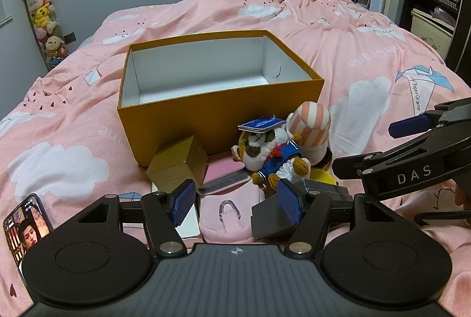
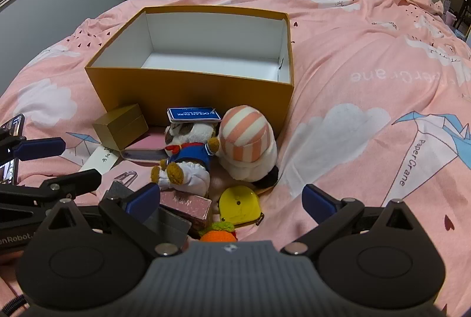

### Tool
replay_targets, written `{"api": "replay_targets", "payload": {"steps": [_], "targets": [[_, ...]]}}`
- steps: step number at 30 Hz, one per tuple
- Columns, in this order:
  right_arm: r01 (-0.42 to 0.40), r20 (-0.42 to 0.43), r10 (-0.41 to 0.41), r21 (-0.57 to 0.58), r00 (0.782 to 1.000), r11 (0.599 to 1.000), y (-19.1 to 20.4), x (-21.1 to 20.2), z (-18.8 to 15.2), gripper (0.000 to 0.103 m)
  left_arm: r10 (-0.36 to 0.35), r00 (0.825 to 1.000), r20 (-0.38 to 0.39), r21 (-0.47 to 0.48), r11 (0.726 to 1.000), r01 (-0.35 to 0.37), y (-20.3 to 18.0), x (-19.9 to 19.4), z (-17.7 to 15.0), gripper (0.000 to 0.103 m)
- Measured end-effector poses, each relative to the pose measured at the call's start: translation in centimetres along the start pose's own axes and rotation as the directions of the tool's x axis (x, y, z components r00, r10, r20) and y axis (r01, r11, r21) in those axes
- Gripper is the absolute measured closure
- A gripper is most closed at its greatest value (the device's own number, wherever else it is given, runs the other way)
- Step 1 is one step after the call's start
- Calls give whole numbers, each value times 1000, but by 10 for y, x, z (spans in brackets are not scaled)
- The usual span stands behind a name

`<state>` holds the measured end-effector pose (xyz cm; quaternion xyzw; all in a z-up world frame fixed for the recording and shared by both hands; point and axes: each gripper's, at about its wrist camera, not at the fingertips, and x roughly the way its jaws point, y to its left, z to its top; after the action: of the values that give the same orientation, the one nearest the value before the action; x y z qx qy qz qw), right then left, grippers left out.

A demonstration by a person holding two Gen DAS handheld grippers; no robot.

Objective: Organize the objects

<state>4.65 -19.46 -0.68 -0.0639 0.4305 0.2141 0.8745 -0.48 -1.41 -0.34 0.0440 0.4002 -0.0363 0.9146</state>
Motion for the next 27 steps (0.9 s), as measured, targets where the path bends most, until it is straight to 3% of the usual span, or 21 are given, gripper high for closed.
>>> {"api": "replay_targets", "payload": {"steps": [19,27], "targets": [[-5,-3,5,-3,1000,1000,1,1,-1,1,-13,1000,-12,-15,1000,13,2,1,0,28],[-59,-10,59,-17,998,998,3,4,4,1,-14,999,-42,-76,997,11,26,2,4,28]]}}
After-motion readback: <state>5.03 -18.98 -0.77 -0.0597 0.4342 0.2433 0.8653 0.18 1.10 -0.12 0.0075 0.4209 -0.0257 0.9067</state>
